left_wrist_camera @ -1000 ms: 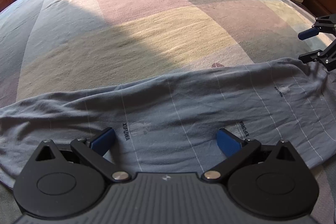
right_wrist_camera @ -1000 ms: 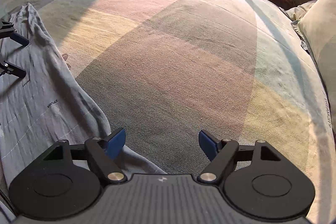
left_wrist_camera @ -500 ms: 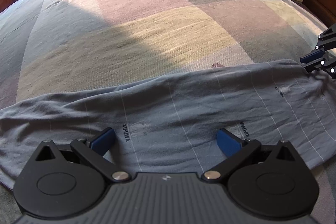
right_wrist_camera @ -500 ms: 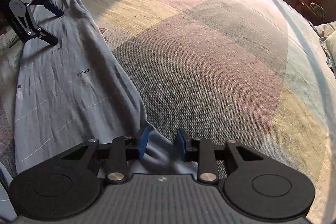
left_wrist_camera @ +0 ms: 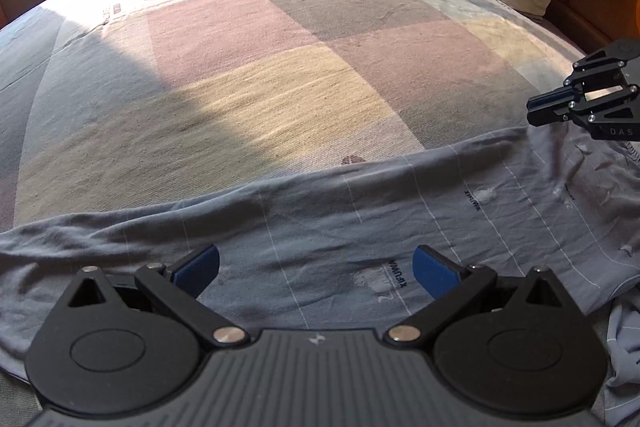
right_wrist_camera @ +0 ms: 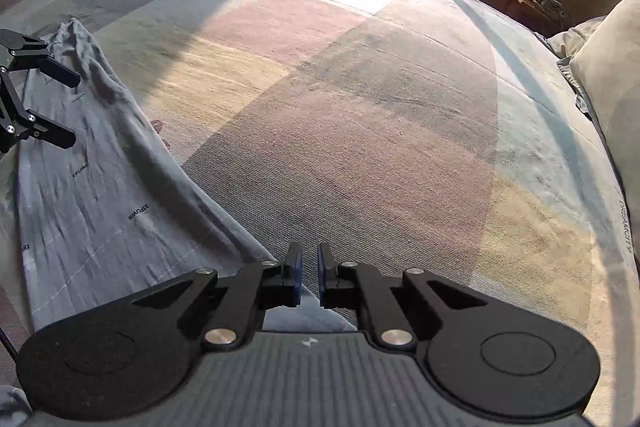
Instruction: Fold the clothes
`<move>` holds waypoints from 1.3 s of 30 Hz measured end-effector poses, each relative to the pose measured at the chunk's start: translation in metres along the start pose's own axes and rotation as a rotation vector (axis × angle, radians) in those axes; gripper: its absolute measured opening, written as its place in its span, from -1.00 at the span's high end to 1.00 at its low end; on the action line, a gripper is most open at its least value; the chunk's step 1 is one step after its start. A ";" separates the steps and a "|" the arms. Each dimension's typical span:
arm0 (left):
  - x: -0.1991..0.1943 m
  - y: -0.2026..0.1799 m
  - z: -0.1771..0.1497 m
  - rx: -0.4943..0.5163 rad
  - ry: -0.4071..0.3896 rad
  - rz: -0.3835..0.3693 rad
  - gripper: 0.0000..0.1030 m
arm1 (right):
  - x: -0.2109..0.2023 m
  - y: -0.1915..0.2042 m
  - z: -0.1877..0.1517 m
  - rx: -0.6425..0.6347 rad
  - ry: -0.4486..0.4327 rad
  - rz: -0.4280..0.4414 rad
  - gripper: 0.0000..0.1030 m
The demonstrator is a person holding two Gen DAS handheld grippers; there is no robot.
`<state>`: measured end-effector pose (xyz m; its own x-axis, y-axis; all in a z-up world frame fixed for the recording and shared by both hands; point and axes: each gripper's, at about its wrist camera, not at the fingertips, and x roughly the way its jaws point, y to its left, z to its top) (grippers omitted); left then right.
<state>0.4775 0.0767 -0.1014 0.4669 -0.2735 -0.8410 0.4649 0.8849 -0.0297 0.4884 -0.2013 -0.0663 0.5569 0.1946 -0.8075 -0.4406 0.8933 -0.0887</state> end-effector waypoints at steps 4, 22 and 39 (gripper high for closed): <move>0.009 -0.011 -0.011 0.031 0.050 0.026 -0.98 | 0.014 0.030 0.013 0.044 -0.006 0.094 0.76; -0.006 0.006 -0.035 0.013 0.044 0.044 -0.99 | 0.040 0.055 0.033 0.323 0.013 0.063 0.40; -0.030 0.015 -0.055 -0.050 0.067 0.102 -0.99 | 0.004 0.158 -0.019 0.400 0.227 -0.004 -0.82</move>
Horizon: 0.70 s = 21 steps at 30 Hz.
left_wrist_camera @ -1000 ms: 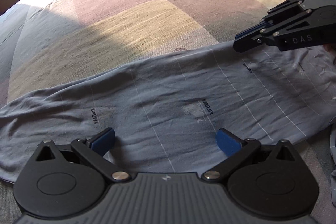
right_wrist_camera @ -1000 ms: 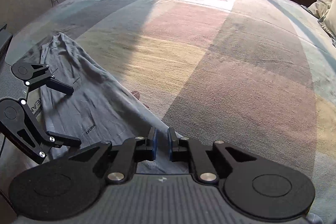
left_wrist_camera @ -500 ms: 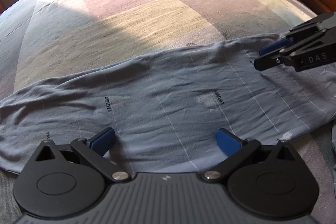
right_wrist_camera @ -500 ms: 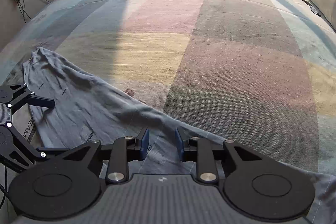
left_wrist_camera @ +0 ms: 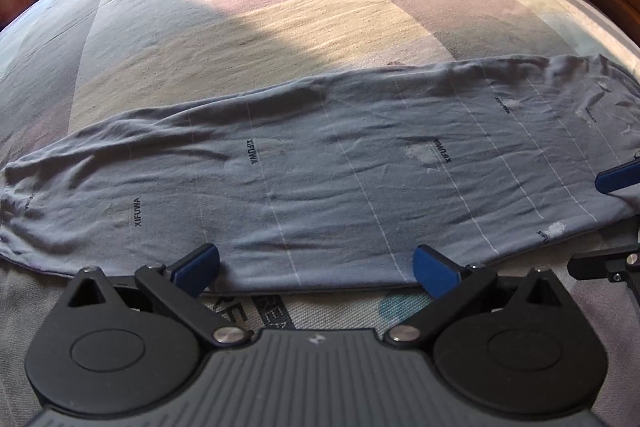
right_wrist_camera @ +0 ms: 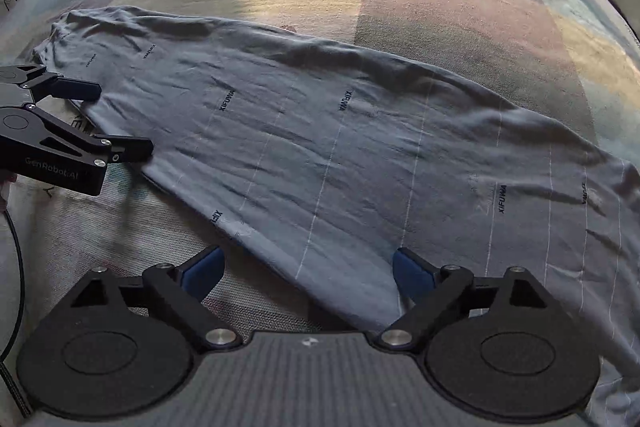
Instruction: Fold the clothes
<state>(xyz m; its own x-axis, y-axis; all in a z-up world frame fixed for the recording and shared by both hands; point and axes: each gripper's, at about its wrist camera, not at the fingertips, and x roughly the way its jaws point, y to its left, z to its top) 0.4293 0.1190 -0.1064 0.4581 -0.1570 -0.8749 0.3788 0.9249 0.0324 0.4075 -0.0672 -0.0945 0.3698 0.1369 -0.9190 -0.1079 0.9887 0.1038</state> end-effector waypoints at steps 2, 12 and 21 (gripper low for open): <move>-0.006 0.000 0.000 0.013 -0.034 0.013 -0.99 | -0.006 0.000 0.000 0.007 -0.032 0.005 -0.82; 0.006 -0.004 0.004 -0.093 -0.007 0.060 -0.99 | -0.009 -0.012 -0.009 0.132 -0.012 0.087 -1.00; -0.026 -0.043 0.001 -0.059 0.003 -0.003 -0.98 | -0.054 -0.124 -0.017 0.236 -0.173 -0.158 -1.00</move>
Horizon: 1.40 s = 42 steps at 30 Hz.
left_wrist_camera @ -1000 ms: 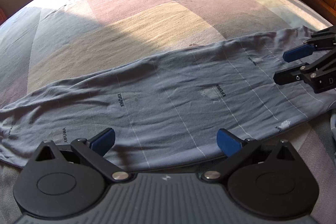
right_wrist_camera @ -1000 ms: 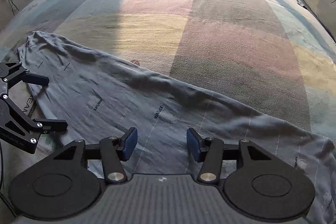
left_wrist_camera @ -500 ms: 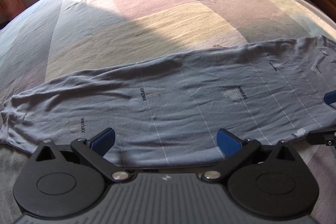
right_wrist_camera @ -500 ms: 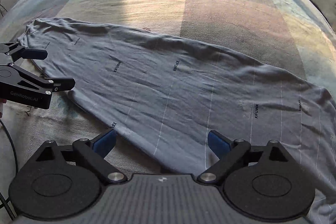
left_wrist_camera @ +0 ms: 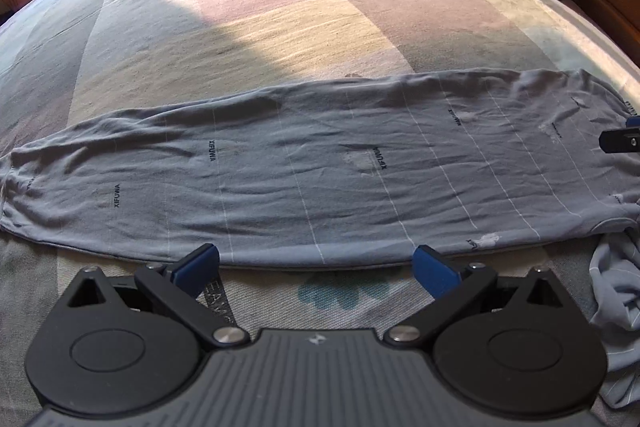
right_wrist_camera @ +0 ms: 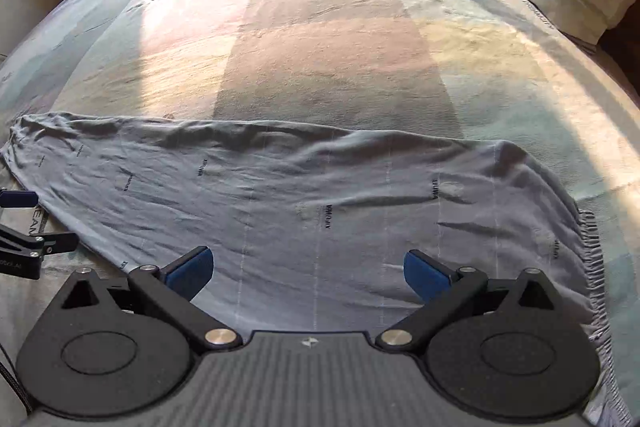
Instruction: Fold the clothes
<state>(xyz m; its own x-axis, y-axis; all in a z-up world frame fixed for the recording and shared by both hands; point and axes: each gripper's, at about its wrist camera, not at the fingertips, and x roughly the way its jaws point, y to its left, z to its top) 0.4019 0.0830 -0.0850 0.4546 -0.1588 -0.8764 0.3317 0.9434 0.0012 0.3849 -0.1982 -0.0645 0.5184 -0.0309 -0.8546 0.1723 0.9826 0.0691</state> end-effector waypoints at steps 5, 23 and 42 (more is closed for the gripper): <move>-0.001 -0.027 -0.002 -0.004 -0.020 -0.048 -0.99 | 0.028 -0.080 0.002 0.089 -0.061 -0.030 -1.00; 0.016 -0.039 0.052 0.028 -0.074 -0.024 -0.98 | 0.003 -0.102 -0.033 0.025 0.050 -0.036 -1.00; 0.068 0.091 0.079 -0.365 -0.053 -0.132 -0.98 | 0.021 -0.079 -0.064 0.077 0.134 -0.162 -1.00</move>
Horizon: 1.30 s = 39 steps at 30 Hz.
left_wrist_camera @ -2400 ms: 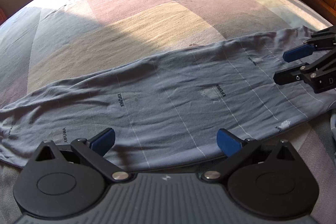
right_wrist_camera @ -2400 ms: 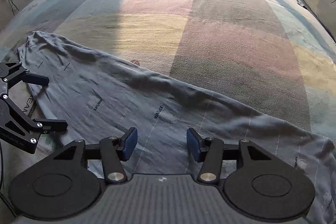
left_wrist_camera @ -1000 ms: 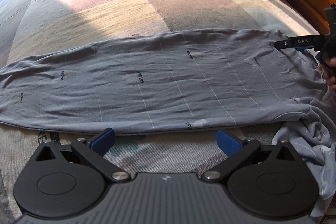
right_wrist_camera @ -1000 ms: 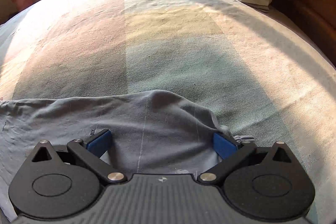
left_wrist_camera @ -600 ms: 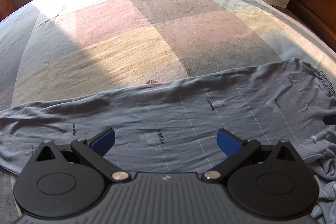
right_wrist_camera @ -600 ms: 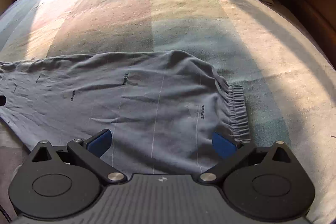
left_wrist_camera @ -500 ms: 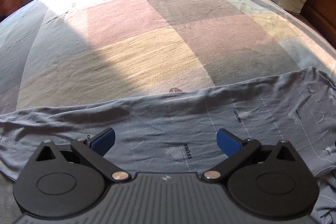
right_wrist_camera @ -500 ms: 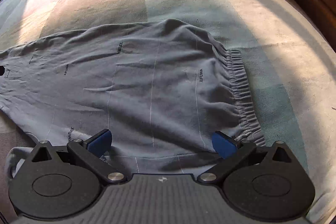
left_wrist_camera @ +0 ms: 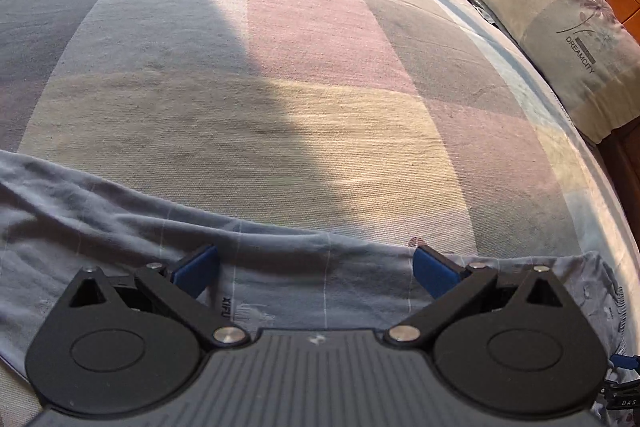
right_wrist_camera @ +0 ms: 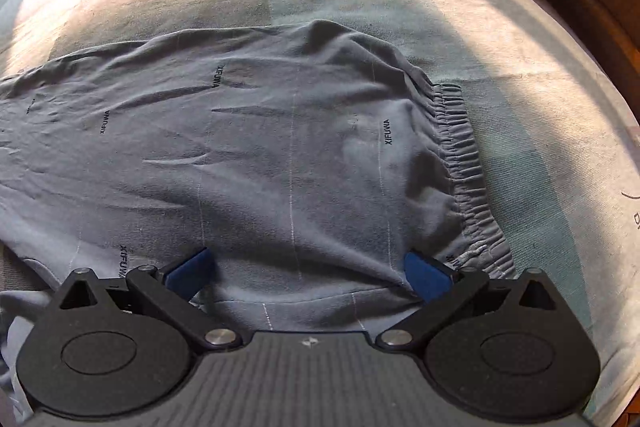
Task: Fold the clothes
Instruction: 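Move both open tools over the elastic waistband of the garment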
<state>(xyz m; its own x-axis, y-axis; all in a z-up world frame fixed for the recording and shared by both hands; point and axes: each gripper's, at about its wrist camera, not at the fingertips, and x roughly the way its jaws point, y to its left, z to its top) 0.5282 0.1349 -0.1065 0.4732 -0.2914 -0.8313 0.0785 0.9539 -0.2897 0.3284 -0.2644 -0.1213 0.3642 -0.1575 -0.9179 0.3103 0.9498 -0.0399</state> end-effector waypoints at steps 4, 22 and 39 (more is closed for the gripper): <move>-0.023 0.026 -0.010 -0.011 -0.014 0.050 -0.98 | 0.001 0.002 0.002 0.001 0.013 -0.004 -1.00; -0.040 0.075 0.013 0.031 -0.093 0.194 -0.98 | 0.001 0.001 0.005 0.006 0.013 -0.016 -1.00; -0.035 0.001 -0.041 0.473 -0.017 0.151 -0.99 | 0.000 0.007 0.000 0.028 -0.006 -0.038 -1.00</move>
<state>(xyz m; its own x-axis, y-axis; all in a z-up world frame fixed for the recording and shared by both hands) 0.4753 0.1432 -0.0969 0.5242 -0.1504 -0.8382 0.3958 0.9145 0.0834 0.3303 -0.2579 -0.1218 0.3571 -0.1951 -0.9135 0.3487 0.9351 -0.0635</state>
